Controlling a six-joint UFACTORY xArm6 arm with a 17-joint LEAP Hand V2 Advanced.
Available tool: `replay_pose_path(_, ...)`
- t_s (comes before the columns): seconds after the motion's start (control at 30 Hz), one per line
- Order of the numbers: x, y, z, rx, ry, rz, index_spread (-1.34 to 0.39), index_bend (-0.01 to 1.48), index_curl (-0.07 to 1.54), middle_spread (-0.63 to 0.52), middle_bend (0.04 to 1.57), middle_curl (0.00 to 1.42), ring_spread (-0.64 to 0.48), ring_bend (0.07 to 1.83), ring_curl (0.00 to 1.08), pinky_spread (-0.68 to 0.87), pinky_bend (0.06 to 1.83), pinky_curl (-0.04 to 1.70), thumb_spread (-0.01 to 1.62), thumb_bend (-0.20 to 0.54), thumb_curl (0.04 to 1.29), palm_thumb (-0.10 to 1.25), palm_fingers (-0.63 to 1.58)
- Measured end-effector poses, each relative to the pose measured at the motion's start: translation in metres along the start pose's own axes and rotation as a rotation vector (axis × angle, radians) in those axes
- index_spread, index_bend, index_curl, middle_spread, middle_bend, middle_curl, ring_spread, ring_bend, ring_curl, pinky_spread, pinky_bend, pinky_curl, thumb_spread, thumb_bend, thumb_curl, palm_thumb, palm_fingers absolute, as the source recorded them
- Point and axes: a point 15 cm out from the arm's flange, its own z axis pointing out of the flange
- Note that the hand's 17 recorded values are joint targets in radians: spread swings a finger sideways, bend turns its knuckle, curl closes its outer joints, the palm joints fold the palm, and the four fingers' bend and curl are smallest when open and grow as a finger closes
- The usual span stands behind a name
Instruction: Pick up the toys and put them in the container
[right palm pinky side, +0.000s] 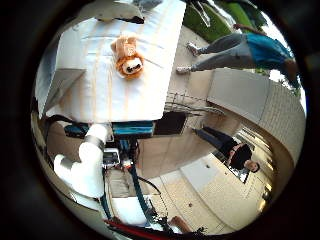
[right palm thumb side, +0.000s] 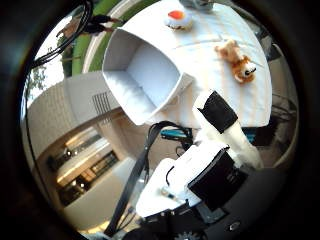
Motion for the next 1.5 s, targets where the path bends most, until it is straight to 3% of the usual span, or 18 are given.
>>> replay_pose_path(0.2,0.016,-0.036,0.014,0.112,0.022,0.033,-0.14,0.16,0.34,0.06,0.17,0.30,0.28,0.33,0.33,0.41,0.58,0.18,1.31,-0.022,0.32,0.67,0.22)
replay_pose_path(0.47,0.063,-0.078,0.060,0.236,-0.045,0.223,-0.11,0.13,0.28,0.06,0.19,0.32,0.30,0.40,0.34,0.44,0.70,0.20,1.28,-0.026,0.31,0.57,0.23)
replay_pose_path(0.93,0.087,-0.104,0.170,0.174,-0.084,0.346,-0.03,0.15,0.24,0.06,0.21,0.36,0.30,0.49,0.35,0.46,0.76,0.18,1.21,-0.027,0.32,0.52,0.26)
replay_pose_path(1.03,0.087,-0.104,0.178,0.151,-0.087,0.343,-0.01,0.15,0.24,0.04,0.23,0.37,0.30,0.53,0.36,0.46,0.78,0.18,1.20,-0.024,0.32,0.53,0.37)
replay_pose_path(1.1,0.085,-0.103,0.182,0.131,-0.090,0.337,-0.02,0.14,0.23,0.02,0.29,0.39,0.29,0.60,0.37,0.46,0.82,0.17,1.19,-0.015,0.33,0.55,0.52)
replay_pose_path(1.2,0.081,-0.099,0.184,0.104,-0.095,0.327,-0.13,0.07,0.17,-0.05,0.48,0.46,0.21,0.83,0.42,0.43,1.01,0.21,1.17,0.005,0.35,0.65,0.97)
replay_pose_path(1.27,0.074,-0.097,0.184,0.079,-0.097,0.312,-0.16,0.07,0.15,-0.07,0.56,0.50,0.17,0.93,0.46,0.42,1.06,0.23,1.16,0.009,0.36,0.68,1.05)
replay_pose_path(1.33,0.072,-0.097,0.183,0.079,-0.095,0.304,-0.23,0.15,0.13,-0.10,0.74,0.60,0.11,1.11,0.56,0.39,1.16,0.29,1.14,0.040,0.41,0.80,1.16)
replay_pose_path(1.5,0.069,-0.094,0.165,0.104,-0.095,0.302,-0.38,0.31,0.12,-0.15,0.95,0.74,0.02,1.23,0.66,0.31,1.36,0.39,1.12,0.043,0.46,0.91,1.16)
